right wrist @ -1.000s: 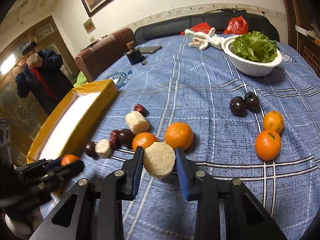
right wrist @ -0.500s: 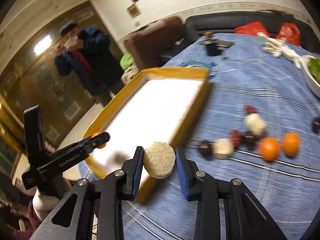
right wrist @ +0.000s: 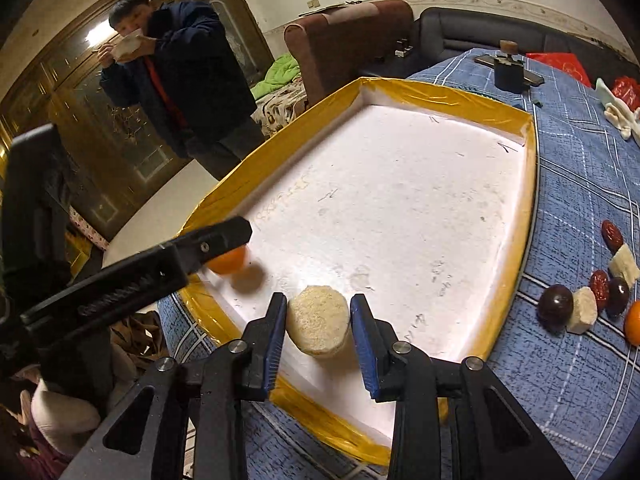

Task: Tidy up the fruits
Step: 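Carry the orange into the yellow-rimmed tray and release while the right tool drops the rice cake there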

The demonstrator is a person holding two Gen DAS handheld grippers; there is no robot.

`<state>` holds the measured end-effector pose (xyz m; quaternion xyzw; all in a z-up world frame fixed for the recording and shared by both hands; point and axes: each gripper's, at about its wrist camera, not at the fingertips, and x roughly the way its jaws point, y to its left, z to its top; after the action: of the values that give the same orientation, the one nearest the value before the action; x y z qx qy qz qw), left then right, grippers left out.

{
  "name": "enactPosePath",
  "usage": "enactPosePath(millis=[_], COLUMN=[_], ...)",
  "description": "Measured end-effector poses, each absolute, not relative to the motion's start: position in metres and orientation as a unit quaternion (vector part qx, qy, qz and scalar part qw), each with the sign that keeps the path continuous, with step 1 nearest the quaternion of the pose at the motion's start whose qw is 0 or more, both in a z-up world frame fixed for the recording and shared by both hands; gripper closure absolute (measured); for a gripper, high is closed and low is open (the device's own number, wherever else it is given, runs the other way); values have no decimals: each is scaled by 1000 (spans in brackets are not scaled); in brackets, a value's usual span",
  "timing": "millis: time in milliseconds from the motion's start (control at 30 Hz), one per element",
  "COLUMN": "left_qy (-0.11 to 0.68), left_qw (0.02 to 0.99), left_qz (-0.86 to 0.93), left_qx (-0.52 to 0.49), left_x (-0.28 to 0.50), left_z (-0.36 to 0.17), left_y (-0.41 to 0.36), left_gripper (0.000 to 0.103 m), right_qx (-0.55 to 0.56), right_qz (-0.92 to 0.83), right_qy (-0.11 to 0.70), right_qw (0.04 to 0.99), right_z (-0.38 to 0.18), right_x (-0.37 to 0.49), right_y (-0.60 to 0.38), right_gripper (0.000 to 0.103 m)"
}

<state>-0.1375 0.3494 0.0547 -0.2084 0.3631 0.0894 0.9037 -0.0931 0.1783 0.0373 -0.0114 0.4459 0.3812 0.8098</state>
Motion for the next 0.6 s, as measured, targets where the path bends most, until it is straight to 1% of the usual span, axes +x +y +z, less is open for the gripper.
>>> enactPosePath(millis=[67, 100, 133, 367, 500, 600], left_qy=[358, 357, 354, 341, 343, 353], left_qw=[905, 904, 905, 916, 922, 922], left_qz=[91, 90, 89, 73, 46, 12], left_qx=[-213, -216, -219, -197, -174, -159], left_x=[-140, -142, -143, -152, -149, -142], left_z=[60, 62, 65, 83, 88, 87], left_y=[351, 351, 350, 325, 298, 272], left_gripper=[36, 34, 34, 29, 27, 27], right_qx=[-11, -12, -12, 17, 42, 68], right_qz=[383, 382, 381, 364, 321, 262], right_qy=[438, 434, 428, 407, 398, 396], right_qw=[813, 816, 820, 838, 859, 877], right_z=[41, 44, 46, 64, 70, 68], right_x=[-98, -100, -101, -109, -104, -91], right_y=[180, 178, 176, 132, 76, 18], right_gripper=[54, 48, 45, 45, 43, 42])
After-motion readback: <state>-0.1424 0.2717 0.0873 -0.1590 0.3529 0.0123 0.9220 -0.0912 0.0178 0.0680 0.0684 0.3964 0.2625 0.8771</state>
